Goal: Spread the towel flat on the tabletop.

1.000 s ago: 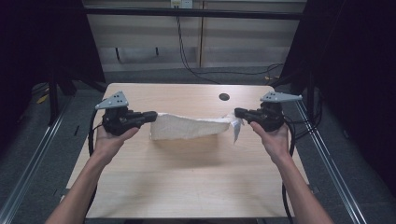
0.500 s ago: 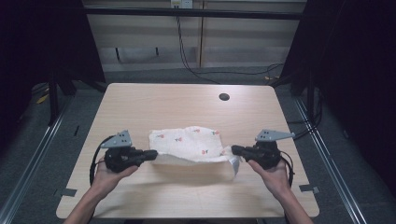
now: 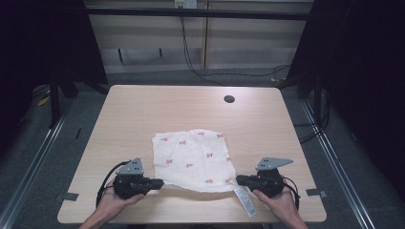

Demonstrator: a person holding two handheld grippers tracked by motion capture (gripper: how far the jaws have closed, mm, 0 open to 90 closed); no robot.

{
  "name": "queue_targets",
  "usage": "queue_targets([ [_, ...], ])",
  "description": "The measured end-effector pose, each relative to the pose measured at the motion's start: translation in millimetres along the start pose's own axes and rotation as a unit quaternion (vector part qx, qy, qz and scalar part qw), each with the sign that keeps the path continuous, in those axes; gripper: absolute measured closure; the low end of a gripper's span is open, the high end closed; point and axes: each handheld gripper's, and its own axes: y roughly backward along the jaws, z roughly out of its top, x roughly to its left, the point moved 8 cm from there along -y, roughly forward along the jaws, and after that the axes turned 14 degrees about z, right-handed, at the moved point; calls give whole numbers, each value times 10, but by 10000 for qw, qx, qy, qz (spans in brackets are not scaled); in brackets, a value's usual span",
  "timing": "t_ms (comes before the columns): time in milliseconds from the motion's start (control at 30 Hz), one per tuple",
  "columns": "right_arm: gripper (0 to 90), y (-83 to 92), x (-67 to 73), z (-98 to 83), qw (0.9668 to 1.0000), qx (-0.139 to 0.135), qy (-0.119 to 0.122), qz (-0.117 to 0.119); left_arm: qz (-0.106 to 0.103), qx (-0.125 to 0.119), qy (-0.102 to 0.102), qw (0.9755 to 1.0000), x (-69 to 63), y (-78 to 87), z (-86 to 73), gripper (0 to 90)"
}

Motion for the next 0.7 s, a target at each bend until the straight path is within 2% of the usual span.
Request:
queue_targets([
  [133, 756, 33, 20, -83, 10000, 38, -76, 3, -43, 113, 4, 9999, -15, 17, -73, 811],
  [233, 680, 93, 14, -89, 9999, -7, -118, -44, -132, 3, 87, 9999, -16, 58, -61, 742],
  [267, 659, 112, 7, -83, 9999, -38, -131, -68, -93, -36, 93, 9999, 0, 60, -39, 718],
  [300, 648, 126, -9, -75, 9998, -59, -136, -105, -99, -78, 140, 9998, 22, 53, 0, 686],
  [333, 633, 128, -38, -65, 9998, -54, -95, -165, -207, -168, 231, 9994, 32, 49, 49, 639],
  [367, 618, 116, -78, -51, 9997, -23, -59, -237, -200, -234, 278, 9991, 67, 40, 95, 628],
  [500, 601, -1, -227, 43, 9992, 111, 34, -373, 221, -33, 436, 9988, 277, -112, 126, 601],
  [600, 582, -161, -372, 154, 9987, 235, 89, -444, 361, 293, 431, 9980, 385, -293, 59, 585],
  [700, 588, -353, -520, 264, 9983, 310, 186, -451, 348, 491, 419, 9973, 426, -379, -1, 586],
])
